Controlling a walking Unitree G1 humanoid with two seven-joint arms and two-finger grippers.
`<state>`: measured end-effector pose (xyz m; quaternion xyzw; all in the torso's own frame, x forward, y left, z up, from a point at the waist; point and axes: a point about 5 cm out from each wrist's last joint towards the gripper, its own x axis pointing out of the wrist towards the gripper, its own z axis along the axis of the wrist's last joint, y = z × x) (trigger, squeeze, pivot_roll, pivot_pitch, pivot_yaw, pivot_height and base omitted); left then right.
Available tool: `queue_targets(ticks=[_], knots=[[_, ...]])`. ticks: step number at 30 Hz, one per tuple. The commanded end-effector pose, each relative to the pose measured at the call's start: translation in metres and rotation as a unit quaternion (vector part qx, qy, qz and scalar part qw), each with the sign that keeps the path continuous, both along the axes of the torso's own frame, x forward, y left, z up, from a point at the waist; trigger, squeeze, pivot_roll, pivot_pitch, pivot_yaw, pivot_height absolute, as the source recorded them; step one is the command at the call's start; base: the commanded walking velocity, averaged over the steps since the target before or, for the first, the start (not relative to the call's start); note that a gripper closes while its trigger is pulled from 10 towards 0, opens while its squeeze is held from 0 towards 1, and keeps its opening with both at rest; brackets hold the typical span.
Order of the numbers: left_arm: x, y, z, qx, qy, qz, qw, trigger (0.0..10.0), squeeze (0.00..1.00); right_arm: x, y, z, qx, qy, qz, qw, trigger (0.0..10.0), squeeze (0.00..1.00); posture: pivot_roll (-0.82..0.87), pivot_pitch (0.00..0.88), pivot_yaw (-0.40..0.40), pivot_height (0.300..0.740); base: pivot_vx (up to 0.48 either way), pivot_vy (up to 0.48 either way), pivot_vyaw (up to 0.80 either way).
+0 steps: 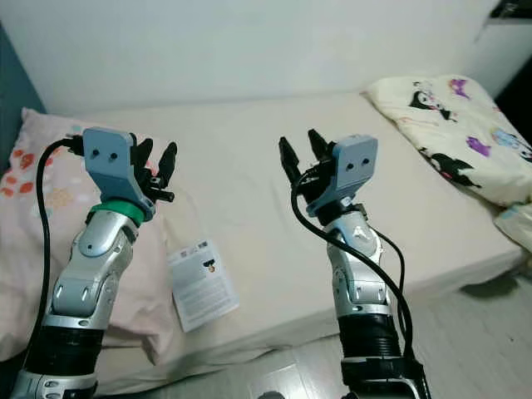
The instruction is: Clean up the room
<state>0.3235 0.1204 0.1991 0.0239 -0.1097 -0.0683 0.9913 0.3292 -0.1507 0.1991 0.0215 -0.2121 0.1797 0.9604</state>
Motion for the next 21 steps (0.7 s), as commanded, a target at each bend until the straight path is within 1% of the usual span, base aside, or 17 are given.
queue_targets(ticks=[1,3,7,10,21], knots=[[-0.002,-0.002,-0.008,0.02,0.005,-0.006,1.0,10.0,0.0,-0.001,0.002,-0.008,0.001,0.017,0.008,1.0,10.0,0.0,-0.08,0.0,-0.022,0.74,0.0,0.0,0.0],[-0.004,-0.001,-0.01,0.028,0.006,-0.008,1.0,10.0,0.0,-0.001,0.008,-0.011,0.005,0.021,0.019,1.0,10.0,0.0,-0.08,0.0,-0.02,0.74,0.0,0.0,0.0],[-0.004,-0.001,-0.01,0.027,0.007,-0.007,1.0,10.0,0.0,-0.001,0.009,-0.011,0.006,0.022,0.022,0.999,10.0,0.0,-0.08,0.0,-0.017,0.74,0.0,0.0,0.0],[-0.004,-0.001,-0.011,0.024,0.012,-0.01,1.0,10.0,0.0,-0.001,0.014,-0.013,0.008,0.025,0.033,0.999,10.0,0.0,-0.07,0.0,-0.015,0.74,0.0,0.0,0.0],[-0.007,0.001,-0.023,0.036,0.027,-0.016,0.999,10.0,0.0,-0.003,0.027,-0.018,0.012,0.032,0.056,0.998,10.0,0.0,-0.07,0.0,-0.013,0.74,0.0,0.0,0.0]])
